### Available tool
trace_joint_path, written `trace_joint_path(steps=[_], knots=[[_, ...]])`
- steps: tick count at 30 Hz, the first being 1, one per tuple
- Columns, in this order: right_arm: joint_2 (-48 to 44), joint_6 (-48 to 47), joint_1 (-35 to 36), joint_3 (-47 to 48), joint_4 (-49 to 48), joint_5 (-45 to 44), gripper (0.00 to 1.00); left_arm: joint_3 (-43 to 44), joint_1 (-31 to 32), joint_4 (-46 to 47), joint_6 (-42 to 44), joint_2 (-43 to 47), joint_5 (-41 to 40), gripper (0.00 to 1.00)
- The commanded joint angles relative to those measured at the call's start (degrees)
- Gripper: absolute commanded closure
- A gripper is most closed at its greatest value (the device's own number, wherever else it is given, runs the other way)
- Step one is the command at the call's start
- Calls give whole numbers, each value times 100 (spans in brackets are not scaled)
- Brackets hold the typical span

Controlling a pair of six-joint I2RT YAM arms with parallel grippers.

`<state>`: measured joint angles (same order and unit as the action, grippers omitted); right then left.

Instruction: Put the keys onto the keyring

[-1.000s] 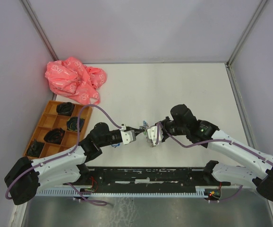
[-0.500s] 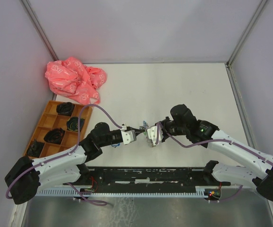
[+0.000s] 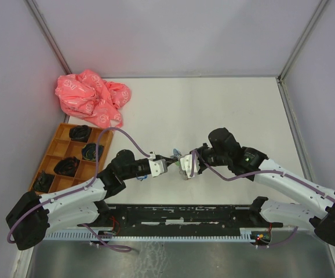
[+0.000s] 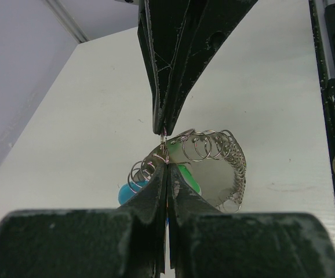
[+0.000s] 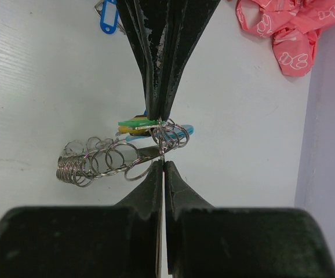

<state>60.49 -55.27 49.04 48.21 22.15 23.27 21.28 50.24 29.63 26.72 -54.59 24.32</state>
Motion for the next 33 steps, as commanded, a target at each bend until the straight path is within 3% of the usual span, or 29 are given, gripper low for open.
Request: trace_joint_path(steps=[1, 33], knots=[[-55, 77, 34, 295, -143, -28, 99, 217, 6, 169, 244, 136, -21, 97], [-29, 252, 36, 335, -207, -33, 99, 238, 15, 118, 227, 53, 126, 97]])
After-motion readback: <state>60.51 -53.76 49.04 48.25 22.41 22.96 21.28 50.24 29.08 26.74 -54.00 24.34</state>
